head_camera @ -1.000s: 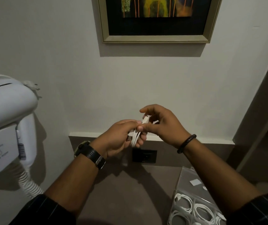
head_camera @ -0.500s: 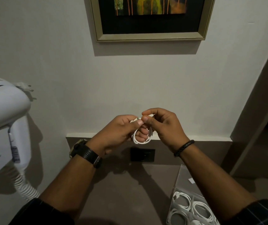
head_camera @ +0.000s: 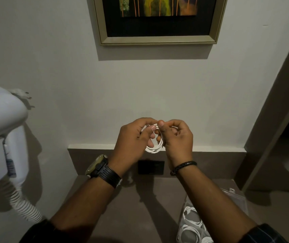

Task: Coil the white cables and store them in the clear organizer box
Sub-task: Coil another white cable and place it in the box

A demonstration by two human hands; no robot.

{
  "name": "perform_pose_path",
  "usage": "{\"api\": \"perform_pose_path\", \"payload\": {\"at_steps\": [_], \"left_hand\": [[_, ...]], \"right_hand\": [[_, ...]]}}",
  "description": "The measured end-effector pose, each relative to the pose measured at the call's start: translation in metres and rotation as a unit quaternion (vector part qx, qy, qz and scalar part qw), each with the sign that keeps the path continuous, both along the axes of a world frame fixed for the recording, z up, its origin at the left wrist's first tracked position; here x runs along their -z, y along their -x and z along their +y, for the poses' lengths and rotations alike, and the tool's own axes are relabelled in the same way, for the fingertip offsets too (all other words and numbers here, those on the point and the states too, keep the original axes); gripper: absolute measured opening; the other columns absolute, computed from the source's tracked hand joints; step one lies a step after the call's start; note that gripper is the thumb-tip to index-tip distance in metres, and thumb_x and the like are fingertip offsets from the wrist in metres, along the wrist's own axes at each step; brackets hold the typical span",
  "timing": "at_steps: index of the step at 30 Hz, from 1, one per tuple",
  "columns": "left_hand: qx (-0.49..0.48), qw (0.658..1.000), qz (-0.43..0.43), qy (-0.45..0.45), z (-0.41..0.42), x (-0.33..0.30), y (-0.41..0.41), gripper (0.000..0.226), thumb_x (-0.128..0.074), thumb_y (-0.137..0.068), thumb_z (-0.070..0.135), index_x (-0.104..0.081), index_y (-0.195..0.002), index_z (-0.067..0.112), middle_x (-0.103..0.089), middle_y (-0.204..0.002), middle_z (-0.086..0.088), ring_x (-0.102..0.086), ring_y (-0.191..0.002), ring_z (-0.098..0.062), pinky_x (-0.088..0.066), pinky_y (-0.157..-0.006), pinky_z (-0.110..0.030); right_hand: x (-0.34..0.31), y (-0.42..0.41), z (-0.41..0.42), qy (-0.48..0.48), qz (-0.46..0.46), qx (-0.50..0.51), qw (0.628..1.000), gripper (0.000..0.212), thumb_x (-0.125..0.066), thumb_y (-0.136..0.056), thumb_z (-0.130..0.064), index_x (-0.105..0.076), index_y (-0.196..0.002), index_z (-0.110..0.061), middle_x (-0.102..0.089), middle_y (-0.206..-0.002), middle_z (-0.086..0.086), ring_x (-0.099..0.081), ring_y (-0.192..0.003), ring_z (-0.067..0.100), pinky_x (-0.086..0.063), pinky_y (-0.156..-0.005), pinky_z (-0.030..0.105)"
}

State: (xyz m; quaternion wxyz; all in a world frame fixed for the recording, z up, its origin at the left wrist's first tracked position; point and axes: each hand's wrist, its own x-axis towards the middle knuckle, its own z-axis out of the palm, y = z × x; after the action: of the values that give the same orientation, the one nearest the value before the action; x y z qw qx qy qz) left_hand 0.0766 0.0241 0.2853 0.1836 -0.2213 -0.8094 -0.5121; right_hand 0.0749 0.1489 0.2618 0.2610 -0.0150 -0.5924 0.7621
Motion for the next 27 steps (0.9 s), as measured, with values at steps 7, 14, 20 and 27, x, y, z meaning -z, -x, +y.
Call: {"api": "perform_pose_path", "payload": {"at_steps": [7, 14, 20, 27], "left_hand": [[0.032, 0.997, -0.066, 0.000, -0.008, 0.001, 0.013, 0.015, -0.055, -0.095, 0.017, -0.067, -0.104, 0.017, -0.062, -0.067, 0.000, -0.058, -0.053, -0.014, -0.056, -0.066, -0.040], [0.082, 0.987, -0.133, 0.019, 0.004, 0.004, 0.018, 0.017, -0.054, -0.095, 0.016, -0.069, -0.100, 0.012, -0.061, -0.067, -0.001, -0.056, -0.057, -0.014, -0.050, -0.064, -0.031], [0.124, 0.982, -0.126, 0.060, 0.018, 0.016, 0.016, 0.016, -0.058, -0.093, 0.020, -0.070, -0.103, 0.015, -0.064, -0.070, 0.003, -0.053, -0.058, 0.001, -0.041, -0.063, -0.014], [0.103, 0.940, 0.104, 0.309, 0.037, 0.035, 0.023, 0.021, -0.052, -0.094, 0.019, -0.063, -0.112, 0.014, -0.070, -0.096, -0.006, -0.060, -0.088, -0.023, -0.046, -0.079, -0.036]], "right_hand": [[0.010, -0.007, 0.002, -0.263, 0.038, 0.048, 0.963, 0.014, -0.056, -0.091, -0.020, -0.069, -0.097, -0.018, -0.066, -0.077, -0.012, -0.064, -0.071, 0.007, -0.058, -0.064, 0.026], [0.023, -0.014, 0.018, -0.498, 0.038, 0.110, 0.859, 0.022, -0.059, -0.089, -0.019, -0.063, -0.109, -0.012, -0.067, -0.086, 0.001, -0.050, -0.070, 0.008, -0.039, -0.066, 0.019], [0.031, -0.009, 0.033, -0.554, -0.003, 0.139, 0.821, 0.013, -0.056, -0.085, -0.007, -0.068, -0.088, -0.005, -0.049, -0.079, 0.009, -0.045, -0.065, 0.020, -0.026, -0.051, 0.016], [0.044, -0.011, 0.062, -0.570, -0.055, 0.067, 0.817, 0.023, -0.052, -0.086, -0.019, -0.053, -0.065, -0.010, -0.049, -0.063, 0.004, -0.046, -0.061, 0.023, -0.030, -0.056, 0.031]]}}
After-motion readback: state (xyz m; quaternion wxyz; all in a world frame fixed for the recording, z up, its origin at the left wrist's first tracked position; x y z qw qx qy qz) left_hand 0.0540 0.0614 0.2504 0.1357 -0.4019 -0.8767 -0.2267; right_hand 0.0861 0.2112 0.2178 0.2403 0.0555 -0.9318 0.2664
